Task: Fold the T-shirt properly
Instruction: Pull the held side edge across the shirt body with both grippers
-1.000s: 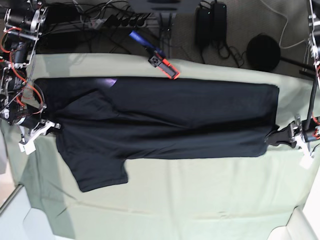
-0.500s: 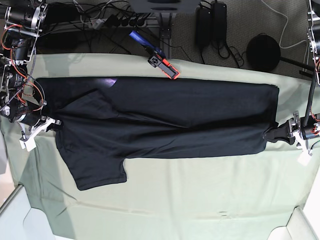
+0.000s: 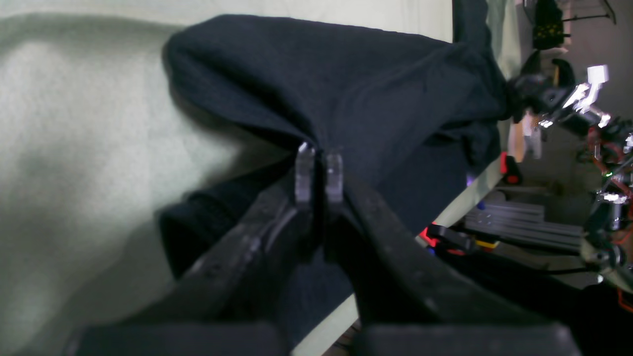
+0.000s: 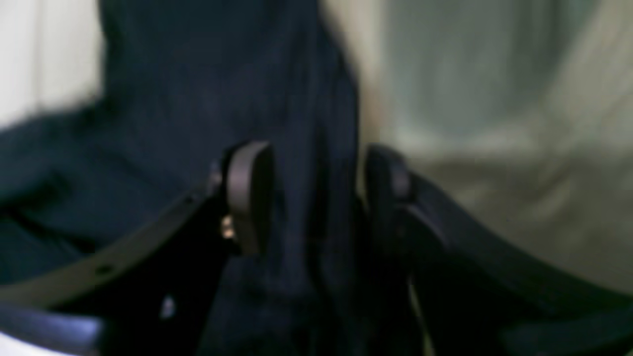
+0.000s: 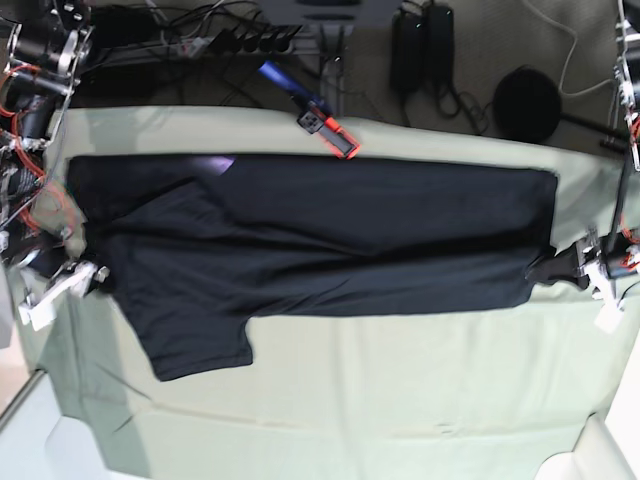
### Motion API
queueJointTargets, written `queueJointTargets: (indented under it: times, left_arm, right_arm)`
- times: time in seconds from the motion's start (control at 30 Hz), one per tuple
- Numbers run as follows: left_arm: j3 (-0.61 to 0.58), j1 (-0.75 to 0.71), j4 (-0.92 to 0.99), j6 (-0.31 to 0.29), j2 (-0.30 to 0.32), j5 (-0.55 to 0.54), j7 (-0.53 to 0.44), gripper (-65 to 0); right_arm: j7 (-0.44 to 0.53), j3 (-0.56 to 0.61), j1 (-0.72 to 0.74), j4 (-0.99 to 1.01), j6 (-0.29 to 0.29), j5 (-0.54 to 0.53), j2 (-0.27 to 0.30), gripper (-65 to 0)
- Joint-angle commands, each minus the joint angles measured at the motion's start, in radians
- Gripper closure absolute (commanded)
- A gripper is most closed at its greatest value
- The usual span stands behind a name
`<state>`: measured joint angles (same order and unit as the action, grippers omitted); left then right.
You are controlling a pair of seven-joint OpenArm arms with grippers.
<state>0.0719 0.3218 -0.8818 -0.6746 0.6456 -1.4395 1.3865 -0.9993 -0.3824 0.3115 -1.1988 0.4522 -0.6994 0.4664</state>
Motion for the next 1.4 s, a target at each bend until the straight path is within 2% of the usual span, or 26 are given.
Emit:
queueJointTargets:
  times: [0.0,0.07,0.2,0.43,0.63,0.93,1.17,1.37]
  left_arm:
    - [0.005,0.024,-0.016,-0.023,0.022,-0.021,-0.014,0.0]
    - [0.005,0.024,-0.016,-0.023,0.021,-0.021,-0.013,0.0]
    - [0.005,0.024,-0.016,-0.023,0.022,-0.022,-0.013,0.0]
    - [0.005,0.024,-0.016,-0.023,0.022,-0.022,-0.012,0.0]
    - [0.005,0.024,-0.016,-0.023,0.022,-0.023,-0.013,0.0]
    - [0.005,0.024,-0.016,-0.023,0.022,-0.023,-0.013,0.0]
    - [0.005,0.024,-0.016,-0.023,0.022,-0.026,-0.013,0.0]
    - [0.005,0.024,-0.016,-0.023,0.022,-0.026,-0.013,0.0]
  right_arm:
    - [0.031,-0.007,0.038,-0.017,0.068,-0.015,0.021,-31.0]
    - [0.058,-0.007,0.068,-0.014,0.069,-0.002,0.018,-31.0]
    - [0.137,0.000,0.123,0.030,0.068,0.090,0.013,-31.0]
    - [0.243,0.006,0.229,0.225,0.068,0.200,-0.011,-31.0]
    - [0.293,0.051,0.287,0.369,0.068,0.254,-0.059,-31.0]
    - [0.314,0.149,0.289,0.395,0.068,0.281,-0.123,-31.0]
    - [0.315,0.149,0.290,0.395,0.068,0.285,-0.120,-30.9]
    - [0.330,0.149,0.290,0.395,0.068,0.314,-0.074,-31.0]
